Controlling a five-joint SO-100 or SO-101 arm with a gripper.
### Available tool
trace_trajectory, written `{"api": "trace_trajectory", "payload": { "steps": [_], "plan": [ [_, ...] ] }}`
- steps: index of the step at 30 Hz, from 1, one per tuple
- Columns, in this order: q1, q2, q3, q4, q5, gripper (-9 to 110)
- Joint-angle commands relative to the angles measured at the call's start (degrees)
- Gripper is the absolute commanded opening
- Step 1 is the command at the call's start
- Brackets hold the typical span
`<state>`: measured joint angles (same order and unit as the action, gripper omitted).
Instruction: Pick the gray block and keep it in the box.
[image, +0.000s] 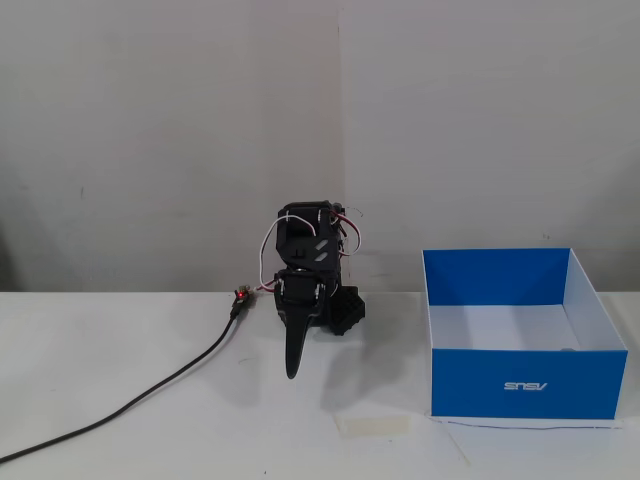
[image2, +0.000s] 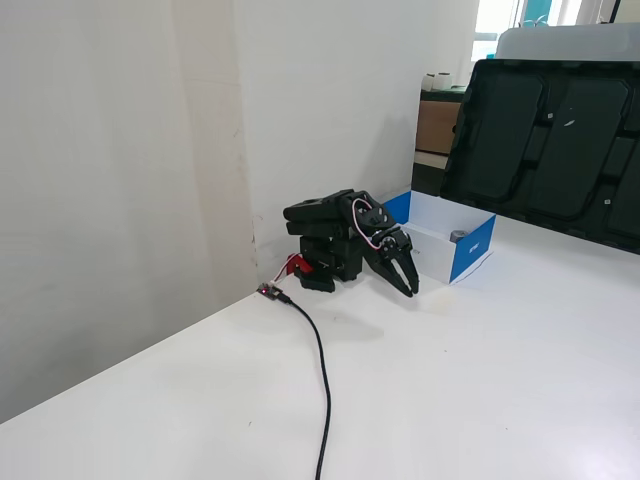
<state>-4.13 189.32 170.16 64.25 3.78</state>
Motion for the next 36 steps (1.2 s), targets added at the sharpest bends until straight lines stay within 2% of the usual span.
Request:
{"api": "trace_trajectory", "payload": {
  "steps": [1, 10, 36],
  "plan": [
    [0.4, 7.0, -0.9, 0.8, 0.4, 0],
    [-0.4, 7.0, 0.4, 4.7, 0.4, 0],
    [1.2, 7.1, 2.8, 4.5, 0.6, 0]
  ]
}}
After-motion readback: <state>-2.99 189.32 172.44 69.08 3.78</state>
